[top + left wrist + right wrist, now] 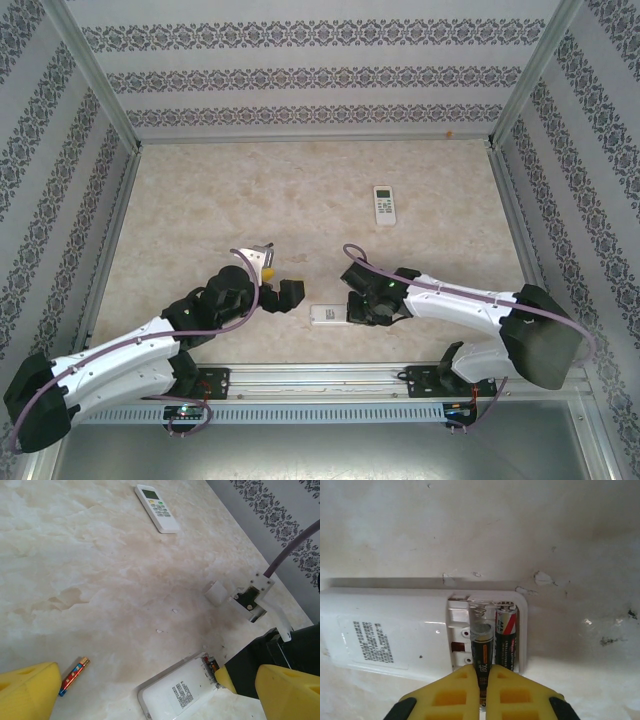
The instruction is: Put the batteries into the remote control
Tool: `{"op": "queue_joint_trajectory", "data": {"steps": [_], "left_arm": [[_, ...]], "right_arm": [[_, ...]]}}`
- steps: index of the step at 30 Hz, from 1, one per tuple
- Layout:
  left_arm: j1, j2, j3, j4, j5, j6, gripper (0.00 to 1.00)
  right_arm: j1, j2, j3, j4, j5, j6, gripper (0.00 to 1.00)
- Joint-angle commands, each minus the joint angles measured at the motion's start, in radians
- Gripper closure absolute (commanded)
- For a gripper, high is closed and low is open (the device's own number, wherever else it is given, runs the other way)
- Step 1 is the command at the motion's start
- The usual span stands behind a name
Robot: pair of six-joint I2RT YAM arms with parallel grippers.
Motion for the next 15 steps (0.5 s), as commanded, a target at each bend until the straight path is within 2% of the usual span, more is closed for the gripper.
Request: {"op": "queue_joint_trajectory", "data": {"steps": [1,5,15], "left_arm": [[-0.007,0.006,-0.009,0.045,0.011,0.012,0.00],[-0.007,0.015,-0.010,0.052,0.015,0.009,0.00],[-0.007,0.058,-0.016,0.031,0.043,-0.033,0.00]], "right_arm": [[0.014,0.009,0.025,-0.010,0.020,0.006,0.88],[0.015,0.012,0.033,-0.012,0.027,0.003,0.82],[0.015,0.010,0.039,-0.042,0.036,-0.008,0.79]]}}
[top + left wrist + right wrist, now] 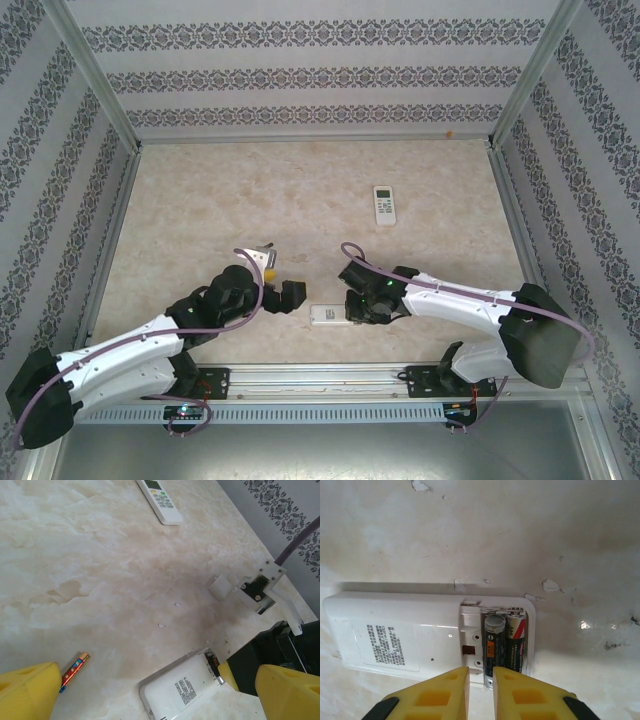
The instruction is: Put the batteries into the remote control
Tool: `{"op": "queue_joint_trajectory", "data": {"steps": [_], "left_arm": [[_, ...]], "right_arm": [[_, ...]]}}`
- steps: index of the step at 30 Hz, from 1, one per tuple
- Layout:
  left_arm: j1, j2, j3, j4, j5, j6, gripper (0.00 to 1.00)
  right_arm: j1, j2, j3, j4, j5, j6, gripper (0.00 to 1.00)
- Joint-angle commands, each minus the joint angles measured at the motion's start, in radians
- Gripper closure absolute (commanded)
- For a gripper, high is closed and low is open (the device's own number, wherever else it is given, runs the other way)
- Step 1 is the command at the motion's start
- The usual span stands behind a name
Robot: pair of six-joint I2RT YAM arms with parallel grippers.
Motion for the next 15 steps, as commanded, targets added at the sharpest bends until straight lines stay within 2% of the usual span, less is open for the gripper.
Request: {"op": "queue_joint_trajectory", "data": {"steps": [1,15], "left_arm": [[-0.007,0.020,-0.015,0.024,0.035,-0.030,0.00],[-0.007,0.093,-0.020,0.047,0.095,-0.049,0.00]], "right_arm": [[0.010,0.005,0.012,-0.033,0.018,-0.002,0.80],[0.011,0.024,0.046,-0.062,0.080,-0.013,0.78]]}}
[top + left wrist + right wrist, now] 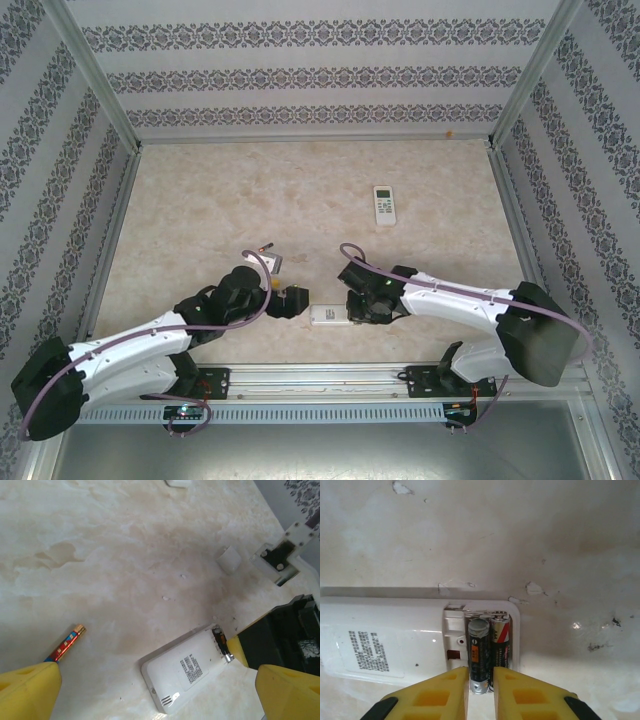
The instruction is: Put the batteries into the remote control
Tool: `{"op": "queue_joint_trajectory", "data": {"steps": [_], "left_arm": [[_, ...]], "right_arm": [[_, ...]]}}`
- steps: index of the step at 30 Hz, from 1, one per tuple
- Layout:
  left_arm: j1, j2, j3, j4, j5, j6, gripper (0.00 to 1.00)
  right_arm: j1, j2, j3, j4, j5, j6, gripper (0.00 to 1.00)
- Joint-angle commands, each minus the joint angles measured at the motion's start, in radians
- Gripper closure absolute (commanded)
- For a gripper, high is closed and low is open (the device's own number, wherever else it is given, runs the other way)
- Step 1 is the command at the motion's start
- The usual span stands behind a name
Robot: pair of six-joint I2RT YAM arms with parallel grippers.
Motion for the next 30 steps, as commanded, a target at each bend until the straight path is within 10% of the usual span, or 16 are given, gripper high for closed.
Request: {"op": "queue_joint_trajectory", "data": {"steps": [1,30], "left_arm": [[-0.007,0.020,-0.006,0.055,0.033,-0.020,0.00],[-0.007,0.002,0.000,0.012,-0.008,-0.017,0.00]], "right_arm": [[0.011,0.002,0.040,-0.044,0.060,-0.008,0.78],[0.047,0.196,0.170,-0.132,0.137,-0.004,0.79]]}}
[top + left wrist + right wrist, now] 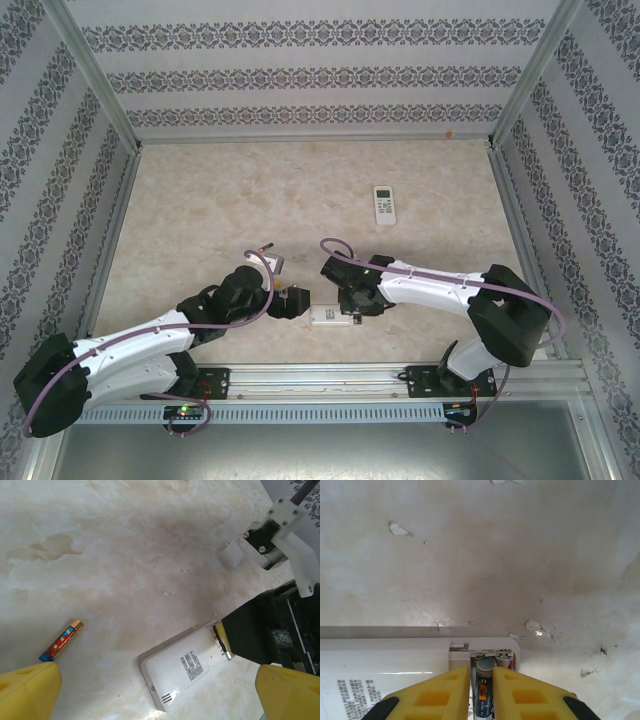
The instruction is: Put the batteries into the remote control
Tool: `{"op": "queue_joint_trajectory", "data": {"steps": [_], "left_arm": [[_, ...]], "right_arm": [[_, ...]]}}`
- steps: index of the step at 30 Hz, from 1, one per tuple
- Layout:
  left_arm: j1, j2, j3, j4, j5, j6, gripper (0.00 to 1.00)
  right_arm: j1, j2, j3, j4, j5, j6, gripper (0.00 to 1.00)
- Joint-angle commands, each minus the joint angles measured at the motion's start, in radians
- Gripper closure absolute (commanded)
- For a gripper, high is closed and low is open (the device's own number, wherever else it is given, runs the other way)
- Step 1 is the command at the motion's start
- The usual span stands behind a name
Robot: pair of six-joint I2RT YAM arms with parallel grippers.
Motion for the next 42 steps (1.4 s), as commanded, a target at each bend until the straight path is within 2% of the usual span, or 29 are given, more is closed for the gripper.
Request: {"op": "queue_joint_trajectory", "data": {"steps": [1,8,14,22,29,36,42], "left_arm": [[-0.007,-0.016,-0.001,0.003,-0.011,-0.005,0.00],[-0.007,-0.018,-0.002,0.003,-0.012,-0.005,0.00],[-0.007,-0.020,-0.007,0.002,-0.020,-0.009,0.00],[-0.007,-0.003,-0.006,0.019,-0.015,-0.014,0.00],[-0.007,-0.007,0.001,0.011,-0.017,-0.007,0.00],[-0.007,0.009,0.005,0.019,-0.012,-0.008,0.00],[-0.007,0.010,0.005,0.012,-0.014,-0.006,0.00]], "right_arm": [[0.016,0.020,0.014,-0.031,0.022,-0.004,0.79],[0.022,0.056,0.004,0.013,-0.007,0.010,0.83],[0.022,-0.011,0.014,-0.008,0.031,0.009,0.90],[0.020,-0.113,-0.025,-0.011,0.022,0.027,0.88],[0.020,-0.088,-0.056,-0.008,-0.034,0.044,0.88],[0.020,-0.048,-0.052,0.027,-0.036,0.053,0.87],[0.020,-0.013,-0.037,0.030,-0.056,0.048,0.83]]}}
